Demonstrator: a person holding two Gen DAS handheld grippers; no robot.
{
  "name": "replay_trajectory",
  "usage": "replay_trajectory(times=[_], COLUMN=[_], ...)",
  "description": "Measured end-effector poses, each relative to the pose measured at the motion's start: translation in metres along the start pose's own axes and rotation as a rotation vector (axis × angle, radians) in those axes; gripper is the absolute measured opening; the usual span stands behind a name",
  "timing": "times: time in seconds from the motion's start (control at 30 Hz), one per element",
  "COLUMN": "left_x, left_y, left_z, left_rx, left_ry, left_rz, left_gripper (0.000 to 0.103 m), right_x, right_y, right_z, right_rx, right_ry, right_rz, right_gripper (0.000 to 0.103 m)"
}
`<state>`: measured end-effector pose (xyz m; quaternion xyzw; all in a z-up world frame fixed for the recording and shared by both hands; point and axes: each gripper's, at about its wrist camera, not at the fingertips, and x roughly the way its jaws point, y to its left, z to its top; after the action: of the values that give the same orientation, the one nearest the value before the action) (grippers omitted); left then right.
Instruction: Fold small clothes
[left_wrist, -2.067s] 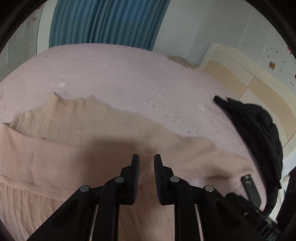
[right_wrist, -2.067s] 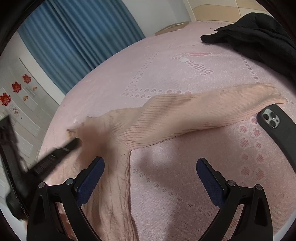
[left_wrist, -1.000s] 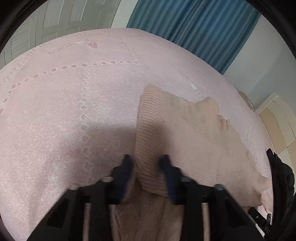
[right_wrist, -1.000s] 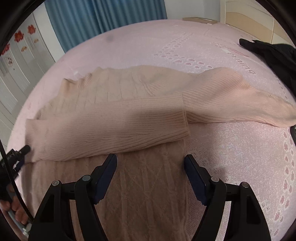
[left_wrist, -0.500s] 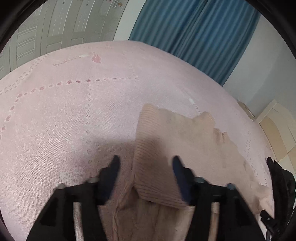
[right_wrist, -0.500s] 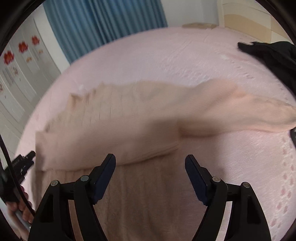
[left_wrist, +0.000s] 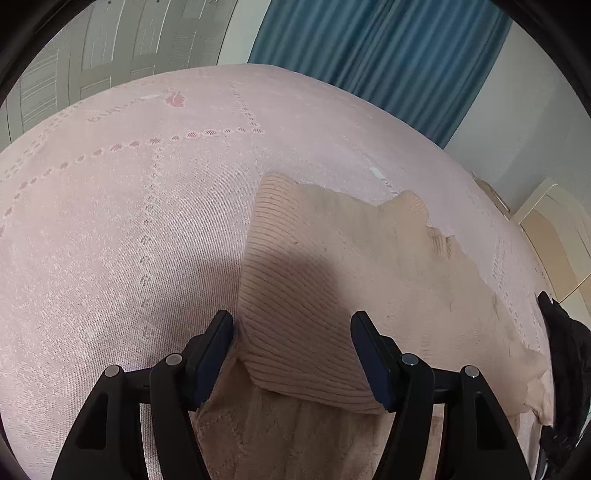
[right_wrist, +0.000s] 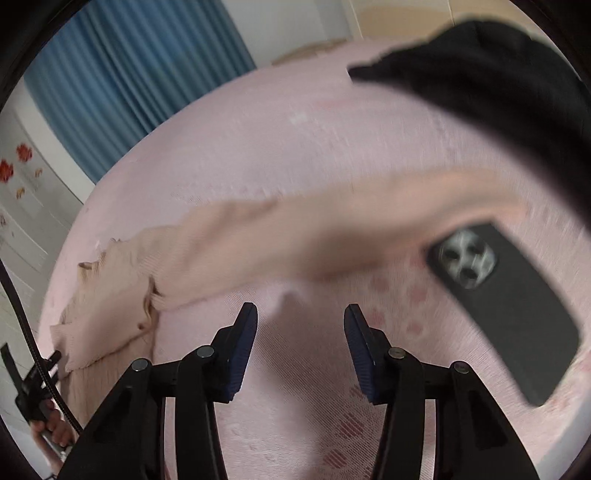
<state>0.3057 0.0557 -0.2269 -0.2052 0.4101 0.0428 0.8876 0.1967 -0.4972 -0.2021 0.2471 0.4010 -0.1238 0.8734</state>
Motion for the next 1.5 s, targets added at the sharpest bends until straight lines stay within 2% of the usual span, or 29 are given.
replay_trajectory(times=[0.1,0.17,0.23,0.4,0.6,0.73,0.8,0.83,0.87,0.93,1.07,1.27,1.37,1.5], left_x=[0.000,0.001,0.002,0.004,0.003,0.002,0.002,0.002,0.001,0.000,-0.002,-0.015,-0.021,-0.031], left_y=[-0.002,-0.003,-0.004,-0.006,-0.007,-0.006,-0.006,-0.005,-0.005,-0.004,0.001,0.023,0.039,0.059], left_z=[-0.002,-0.003,-0.003,-0.003,-0.004,-0.003,-0.003,-0.003,-0.003,-0.002,-0.002,0.003,0.006,0.010], left_rx=[0.013,0.031,0.039,0.049,0.057,0.053,0.053,0.053,0.052,0.048,0.033,-0.015,-0.052,-0.063], left_ry=[-0.003,-0.011,-0.010,-0.012,-0.014,-0.011,-0.010,-0.009,-0.009,-0.009,0.001,0.002,-0.012,-0.032], left_rz=[0.002,0.008,0.013,0.021,0.023,0.015,0.012,0.010,0.007,0.003,-0.031,-0.085,-0.079,-0.024], left_gripper=[0.065,0.065,0.066,0.066,0.067,0.067,0.067,0.067,0.067,0.067,0.067,0.067,0.067,0.067], right_x=[0.020,0.025,0.035,0.041,0.051,0.041,0.031,0.030,0.030,0.027,0.005,-0.043,-0.066,-0.084], right_y=[0.000,0.001,-0.002,-0.023,-0.029,-0.051,-0.068,-0.073,-0.078,-0.080,-0.055,0.000,0.047,0.123], right_z=[-0.002,0.003,0.012,0.029,0.063,0.079,0.083,0.085,0.089,0.093,0.092,0.089,0.087,0.075], right_rx=[0.010,0.020,0.041,0.159,0.208,0.224,0.254,0.260,0.256,0.244,0.129,0.000,-0.099,-0.240], right_ry=[-0.010,-0.033,-0.029,-0.048,-0.076,-0.112,-0.158,-0.165,-0.156,-0.156,-0.201,-0.299,-0.339,-0.375], right_rz=[-0.006,0.006,0.019,0.095,0.020,-0.030,-0.069,-0.074,-0.072,-0.065,-0.121,-0.117,-0.101,-0.068], right_gripper=[0.050,0.054,0.054,0.051,0.051,0.051,0.039,0.011,0.006,0.006,0.006,0.006,0.006,0.006])
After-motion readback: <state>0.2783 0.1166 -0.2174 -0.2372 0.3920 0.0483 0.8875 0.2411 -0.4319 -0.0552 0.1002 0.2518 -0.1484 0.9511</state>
